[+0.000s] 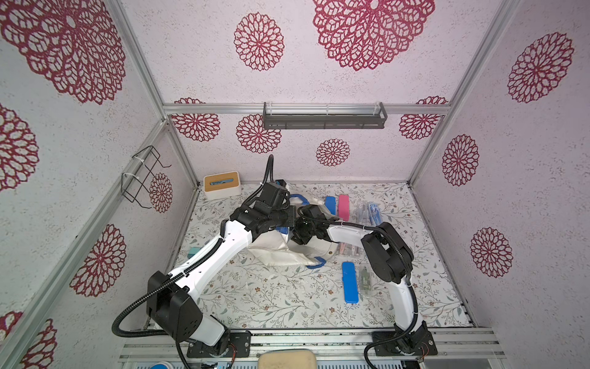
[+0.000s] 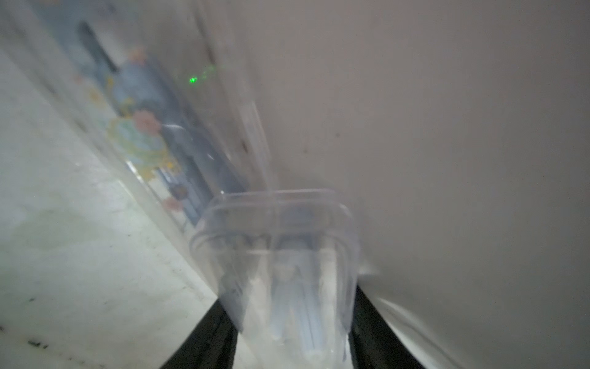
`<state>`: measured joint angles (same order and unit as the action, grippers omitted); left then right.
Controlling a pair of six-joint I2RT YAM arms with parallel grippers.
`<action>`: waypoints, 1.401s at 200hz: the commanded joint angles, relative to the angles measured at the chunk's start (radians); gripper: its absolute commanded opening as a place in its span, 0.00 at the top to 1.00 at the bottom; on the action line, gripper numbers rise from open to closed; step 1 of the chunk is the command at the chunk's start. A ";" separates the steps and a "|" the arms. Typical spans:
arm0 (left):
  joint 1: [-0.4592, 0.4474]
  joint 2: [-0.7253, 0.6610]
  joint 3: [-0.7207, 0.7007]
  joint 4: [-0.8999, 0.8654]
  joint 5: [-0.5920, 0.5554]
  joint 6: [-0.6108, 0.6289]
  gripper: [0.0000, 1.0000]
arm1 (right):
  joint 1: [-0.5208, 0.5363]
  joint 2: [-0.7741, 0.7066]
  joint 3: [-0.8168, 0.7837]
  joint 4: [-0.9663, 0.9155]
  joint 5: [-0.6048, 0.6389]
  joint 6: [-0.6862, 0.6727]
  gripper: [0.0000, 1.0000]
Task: Take out the compass set from the canvas bag
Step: Pick up the compass set from the canvas bag.
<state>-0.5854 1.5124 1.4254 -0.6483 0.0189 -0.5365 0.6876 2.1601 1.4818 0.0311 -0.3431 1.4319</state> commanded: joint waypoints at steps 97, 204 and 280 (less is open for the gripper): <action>0.071 0.026 0.067 0.019 -0.077 -0.083 1.00 | 0.003 -0.039 0.117 -0.011 -0.013 -0.114 0.67; 0.171 -0.028 -0.035 0.071 -0.018 -0.063 1.00 | 0.006 -0.216 0.115 -0.084 0.044 -0.210 0.71; 0.203 -0.045 -0.053 0.061 -0.014 -0.040 1.00 | -0.024 -0.313 0.122 -0.118 0.104 -0.258 0.71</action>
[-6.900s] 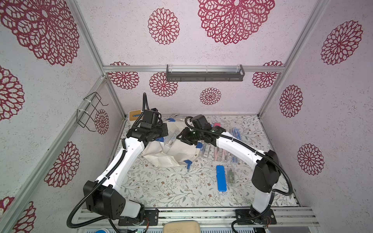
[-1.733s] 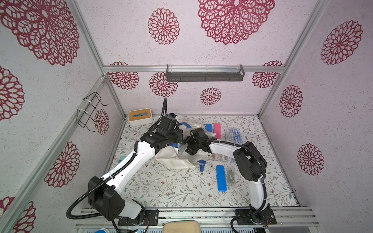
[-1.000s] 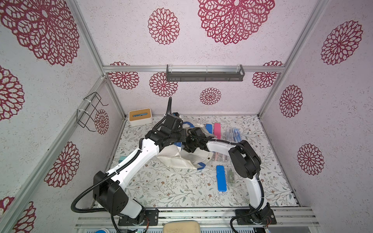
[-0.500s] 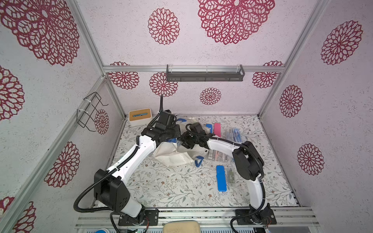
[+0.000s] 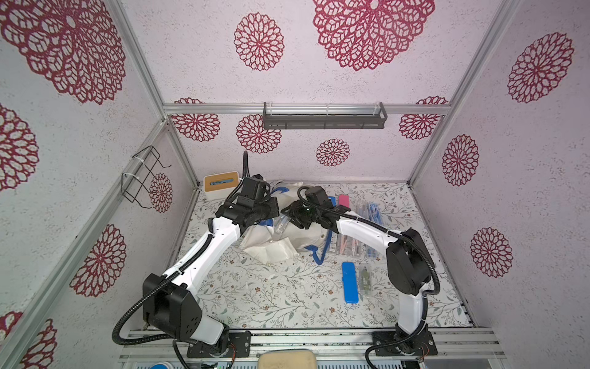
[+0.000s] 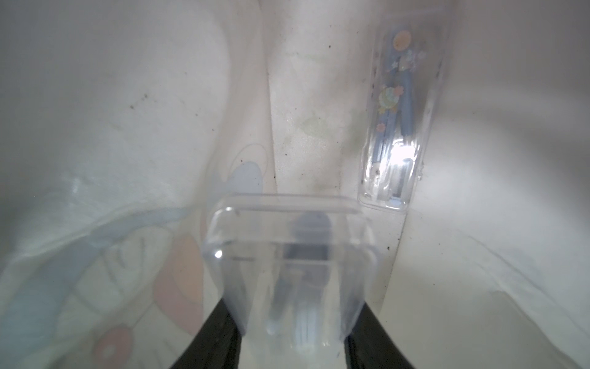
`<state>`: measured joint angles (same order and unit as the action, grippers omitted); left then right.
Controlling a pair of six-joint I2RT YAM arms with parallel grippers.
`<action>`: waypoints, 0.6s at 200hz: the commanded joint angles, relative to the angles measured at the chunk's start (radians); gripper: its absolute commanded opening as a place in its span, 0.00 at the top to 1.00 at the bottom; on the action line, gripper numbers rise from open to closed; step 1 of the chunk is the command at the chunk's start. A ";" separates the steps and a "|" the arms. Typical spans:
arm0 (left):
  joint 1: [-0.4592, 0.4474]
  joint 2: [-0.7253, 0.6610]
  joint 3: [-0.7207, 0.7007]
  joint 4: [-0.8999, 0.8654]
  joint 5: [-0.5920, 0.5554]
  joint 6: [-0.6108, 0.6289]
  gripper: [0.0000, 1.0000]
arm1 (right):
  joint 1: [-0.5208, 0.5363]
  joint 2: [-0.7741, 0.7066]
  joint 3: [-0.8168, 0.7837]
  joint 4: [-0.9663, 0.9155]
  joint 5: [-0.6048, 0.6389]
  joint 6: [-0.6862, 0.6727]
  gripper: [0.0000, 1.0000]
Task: Take out the compass set from the canvas bag
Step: Pick up the compass set from the canvas bag.
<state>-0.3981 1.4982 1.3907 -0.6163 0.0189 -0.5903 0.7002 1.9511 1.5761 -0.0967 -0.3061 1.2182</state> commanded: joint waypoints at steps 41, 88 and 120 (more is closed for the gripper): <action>0.018 -0.031 -0.032 0.030 -0.011 0.006 1.00 | -0.070 -0.135 0.034 0.056 0.049 -0.052 0.71; 0.020 -0.021 -0.019 0.040 -0.021 0.007 1.00 | -0.072 -0.125 0.027 0.163 -0.025 -0.039 0.71; 0.039 -0.019 -0.019 0.022 -0.024 0.020 1.00 | -0.120 -0.157 0.037 0.162 -0.042 -0.038 0.71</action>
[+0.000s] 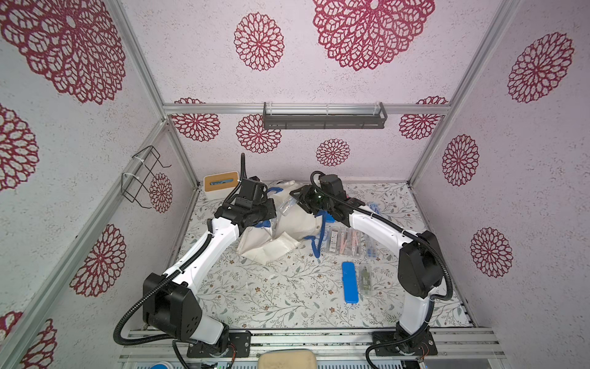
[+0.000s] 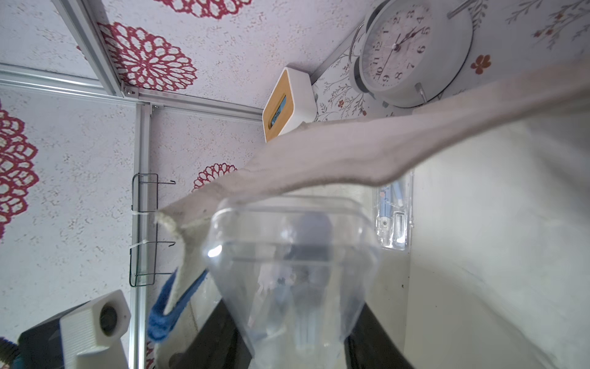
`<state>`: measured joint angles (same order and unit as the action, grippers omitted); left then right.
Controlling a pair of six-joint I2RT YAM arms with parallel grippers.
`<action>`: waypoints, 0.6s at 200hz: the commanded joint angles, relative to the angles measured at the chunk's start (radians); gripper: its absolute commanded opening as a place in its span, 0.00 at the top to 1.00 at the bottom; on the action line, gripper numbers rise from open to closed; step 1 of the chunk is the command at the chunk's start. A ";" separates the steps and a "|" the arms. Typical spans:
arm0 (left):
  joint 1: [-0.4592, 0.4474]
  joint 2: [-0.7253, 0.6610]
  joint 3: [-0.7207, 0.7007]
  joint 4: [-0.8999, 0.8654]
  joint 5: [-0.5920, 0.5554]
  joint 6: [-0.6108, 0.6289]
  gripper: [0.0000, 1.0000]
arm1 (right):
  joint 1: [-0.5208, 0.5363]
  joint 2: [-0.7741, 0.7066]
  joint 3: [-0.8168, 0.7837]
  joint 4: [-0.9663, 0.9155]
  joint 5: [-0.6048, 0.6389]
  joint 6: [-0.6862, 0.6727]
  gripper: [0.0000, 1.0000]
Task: Take out the compass set from the canvas bag
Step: Pick up the compass set from the canvas bag, then place the compass set at the center of the board.
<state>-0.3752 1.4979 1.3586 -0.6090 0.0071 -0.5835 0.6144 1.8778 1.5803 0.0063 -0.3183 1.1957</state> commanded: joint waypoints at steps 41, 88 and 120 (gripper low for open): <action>0.102 -0.066 -0.021 0.023 0.031 0.019 1.00 | -0.149 -0.204 -0.034 0.054 -0.084 -0.030 0.71; 0.224 -0.160 -0.054 0.112 0.173 -0.010 1.00 | -0.267 -0.343 -0.141 -0.154 -0.194 -0.200 0.71; 0.295 -0.224 -0.080 0.177 0.228 -0.065 1.00 | -0.272 -0.364 -0.202 -0.369 -0.229 -0.386 0.70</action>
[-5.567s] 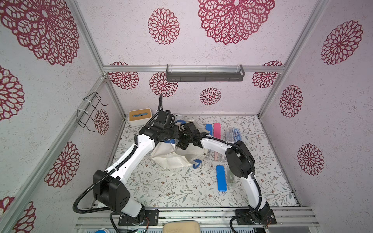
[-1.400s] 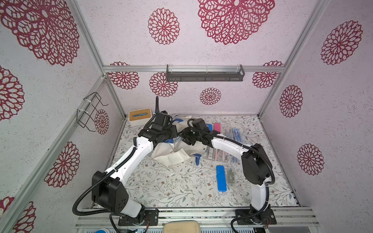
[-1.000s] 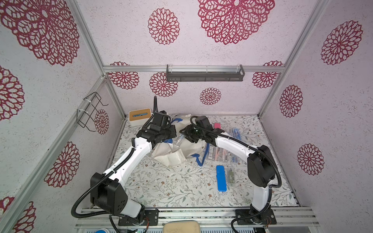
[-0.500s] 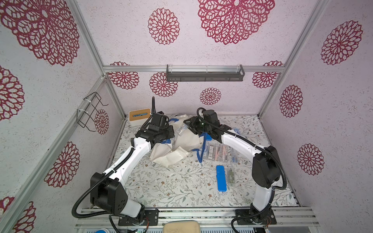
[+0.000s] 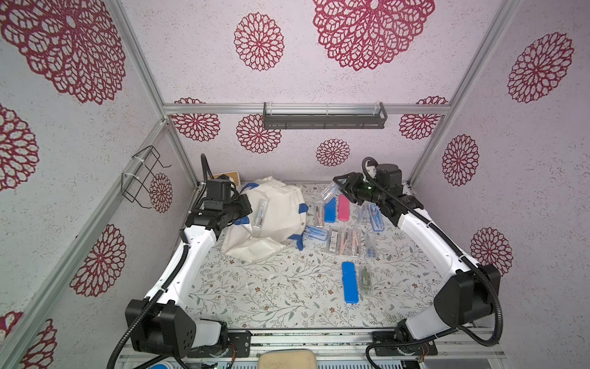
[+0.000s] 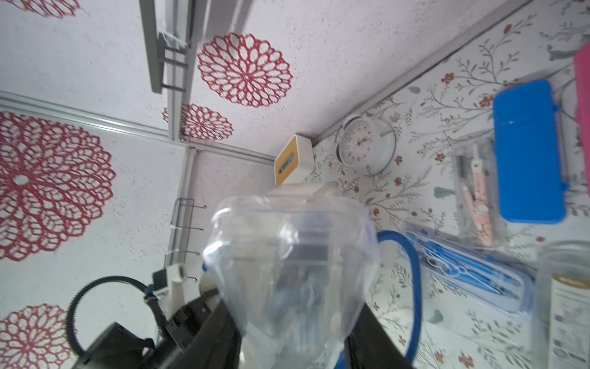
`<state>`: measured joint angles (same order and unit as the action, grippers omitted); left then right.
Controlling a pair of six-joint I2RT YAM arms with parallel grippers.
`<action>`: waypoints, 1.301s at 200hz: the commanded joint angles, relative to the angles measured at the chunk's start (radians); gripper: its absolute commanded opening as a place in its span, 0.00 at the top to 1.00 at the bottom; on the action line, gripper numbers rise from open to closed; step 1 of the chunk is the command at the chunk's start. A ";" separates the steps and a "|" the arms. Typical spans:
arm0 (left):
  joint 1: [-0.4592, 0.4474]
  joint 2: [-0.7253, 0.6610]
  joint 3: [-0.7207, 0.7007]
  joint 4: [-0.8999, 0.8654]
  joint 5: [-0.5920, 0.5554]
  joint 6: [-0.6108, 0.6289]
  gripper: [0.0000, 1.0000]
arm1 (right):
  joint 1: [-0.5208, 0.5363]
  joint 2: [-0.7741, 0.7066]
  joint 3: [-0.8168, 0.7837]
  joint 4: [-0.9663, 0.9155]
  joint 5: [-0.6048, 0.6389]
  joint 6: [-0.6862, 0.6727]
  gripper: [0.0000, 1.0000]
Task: Take out the compass set from the canvas bag
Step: Place the compass set at the center of the board.
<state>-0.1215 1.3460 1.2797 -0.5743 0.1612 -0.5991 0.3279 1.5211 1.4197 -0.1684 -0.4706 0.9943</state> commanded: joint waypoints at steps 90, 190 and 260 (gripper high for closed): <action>0.091 -0.077 -0.008 0.141 0.180 -0.080 1.00 | 0.279 0.212 -0.203 -0.325 0.033 -0.286 0.72; 0.070 -0.097 -0.034 0.069 0.203 -0.067 1.00 | 0.296 0.346 -0.173 -0.429 0.192 -0.286 0.52; 0.028 -0.095 -0.049 0.103 0.229 -0.051 1.00 | 0.247 0.145 -0.162 -0.456 0.249 -0.204 0.35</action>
<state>-0.0753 1.2758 1.2140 -0.5583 0.3592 -0.6556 0.6079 1.8103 1.2327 -0.5991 -0.2733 0.7383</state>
